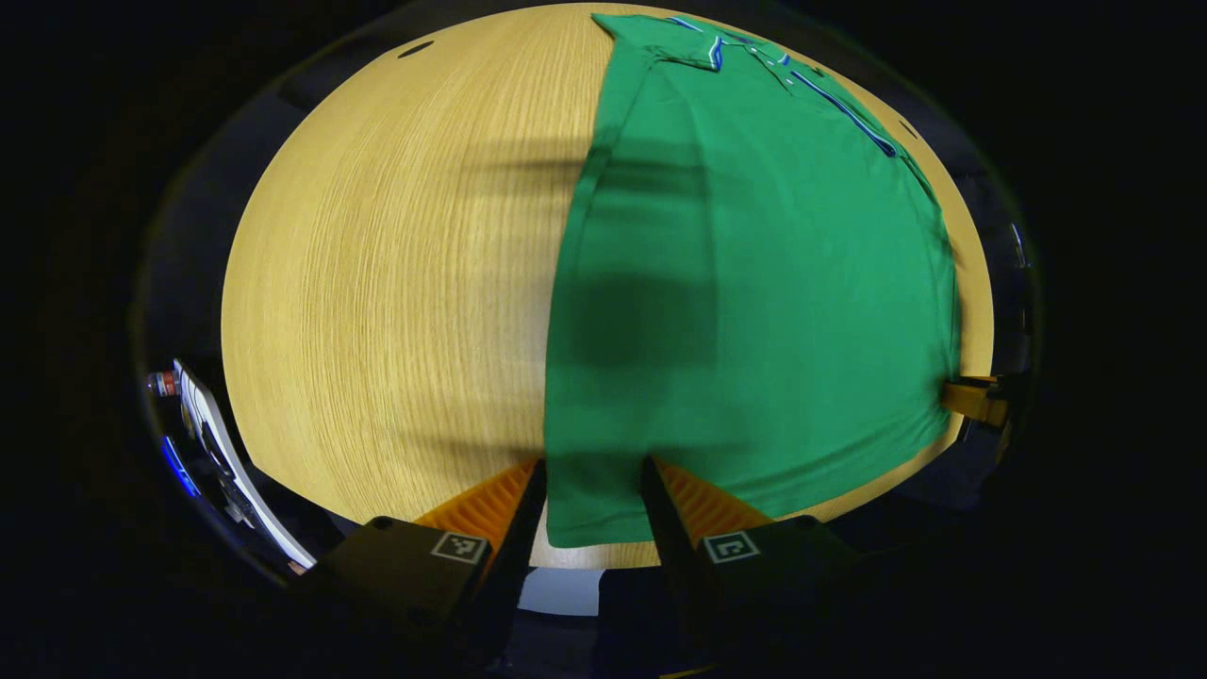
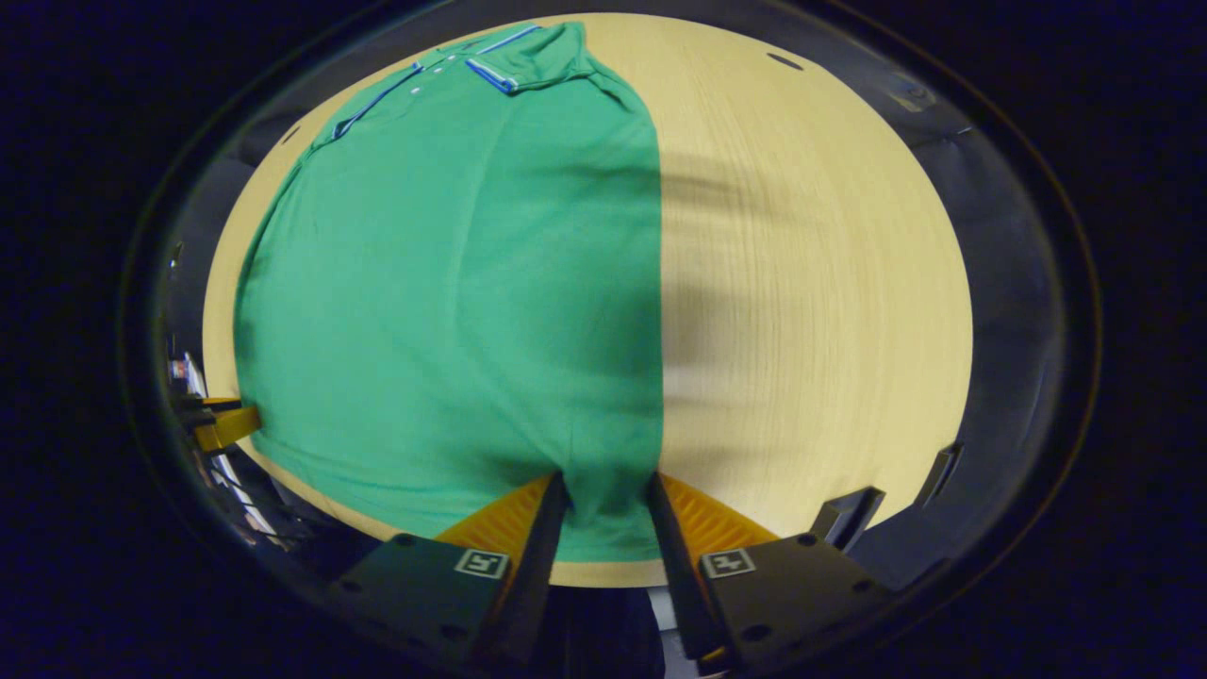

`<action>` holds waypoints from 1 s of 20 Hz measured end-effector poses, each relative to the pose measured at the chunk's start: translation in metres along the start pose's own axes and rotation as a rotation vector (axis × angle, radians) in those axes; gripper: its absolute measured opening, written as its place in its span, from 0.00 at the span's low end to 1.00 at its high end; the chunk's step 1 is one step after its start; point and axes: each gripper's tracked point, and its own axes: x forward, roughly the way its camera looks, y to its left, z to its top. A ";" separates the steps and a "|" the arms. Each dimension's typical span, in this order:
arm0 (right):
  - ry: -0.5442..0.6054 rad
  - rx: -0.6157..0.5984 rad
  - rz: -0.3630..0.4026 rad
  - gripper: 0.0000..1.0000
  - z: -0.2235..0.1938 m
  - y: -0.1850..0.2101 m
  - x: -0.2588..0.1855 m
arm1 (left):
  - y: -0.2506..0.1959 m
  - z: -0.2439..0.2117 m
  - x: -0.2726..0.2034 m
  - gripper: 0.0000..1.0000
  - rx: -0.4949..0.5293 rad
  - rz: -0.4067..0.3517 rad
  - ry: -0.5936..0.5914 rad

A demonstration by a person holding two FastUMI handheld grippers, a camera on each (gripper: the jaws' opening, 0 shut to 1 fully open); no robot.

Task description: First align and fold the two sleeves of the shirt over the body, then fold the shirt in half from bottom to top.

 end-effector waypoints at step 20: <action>-0.064 0.040 0.055 0.02 -0.005 0.009 -0.007 | -0.010 0.002 -0.016 0.03 -0.049 -0.094 -0.077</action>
